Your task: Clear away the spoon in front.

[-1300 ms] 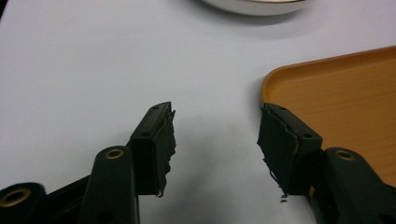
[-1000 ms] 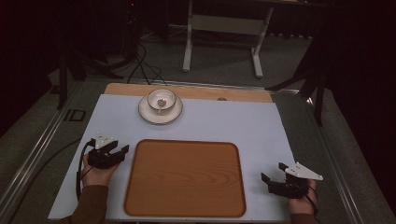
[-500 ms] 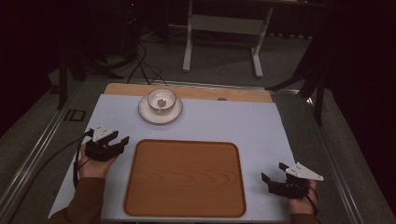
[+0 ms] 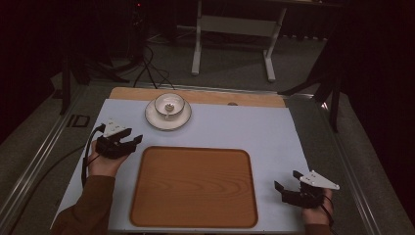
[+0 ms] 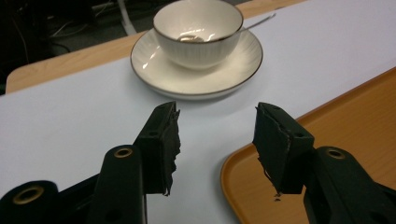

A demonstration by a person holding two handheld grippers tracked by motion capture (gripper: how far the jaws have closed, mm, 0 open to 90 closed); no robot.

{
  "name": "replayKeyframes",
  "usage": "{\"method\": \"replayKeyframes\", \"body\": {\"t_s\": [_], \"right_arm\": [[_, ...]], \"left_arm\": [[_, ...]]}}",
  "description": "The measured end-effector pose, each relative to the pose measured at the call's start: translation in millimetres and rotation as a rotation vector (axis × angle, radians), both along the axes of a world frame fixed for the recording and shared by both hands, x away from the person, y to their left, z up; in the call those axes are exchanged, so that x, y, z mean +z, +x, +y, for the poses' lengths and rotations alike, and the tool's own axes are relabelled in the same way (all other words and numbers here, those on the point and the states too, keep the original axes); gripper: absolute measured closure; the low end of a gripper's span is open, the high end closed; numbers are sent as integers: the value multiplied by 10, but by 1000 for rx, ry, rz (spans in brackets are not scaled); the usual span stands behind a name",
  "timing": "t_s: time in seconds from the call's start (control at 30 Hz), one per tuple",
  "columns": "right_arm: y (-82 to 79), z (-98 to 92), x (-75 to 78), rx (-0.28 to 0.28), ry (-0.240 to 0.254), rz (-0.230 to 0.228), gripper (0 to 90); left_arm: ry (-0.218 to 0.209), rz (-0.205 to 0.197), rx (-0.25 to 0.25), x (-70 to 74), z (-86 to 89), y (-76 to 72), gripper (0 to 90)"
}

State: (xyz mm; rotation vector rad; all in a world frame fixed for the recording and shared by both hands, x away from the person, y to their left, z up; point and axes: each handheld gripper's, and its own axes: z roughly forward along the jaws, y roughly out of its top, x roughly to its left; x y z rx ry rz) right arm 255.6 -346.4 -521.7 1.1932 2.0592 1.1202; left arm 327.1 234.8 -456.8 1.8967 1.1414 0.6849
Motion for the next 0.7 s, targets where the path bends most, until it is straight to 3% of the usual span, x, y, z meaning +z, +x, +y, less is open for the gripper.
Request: {"method": "replayKeyframes", "body": {"t_s": [0.4, 0.7], "right_arm": [[3, -3, 3, 0, 4, -1, 147], [6, -2, 4, 0, 3, -4, 147]], "left_arm": [[25, -24, -58, 126, -195, 148, 487], [30, -29, -73, 151, -289, 255, 486]]}}
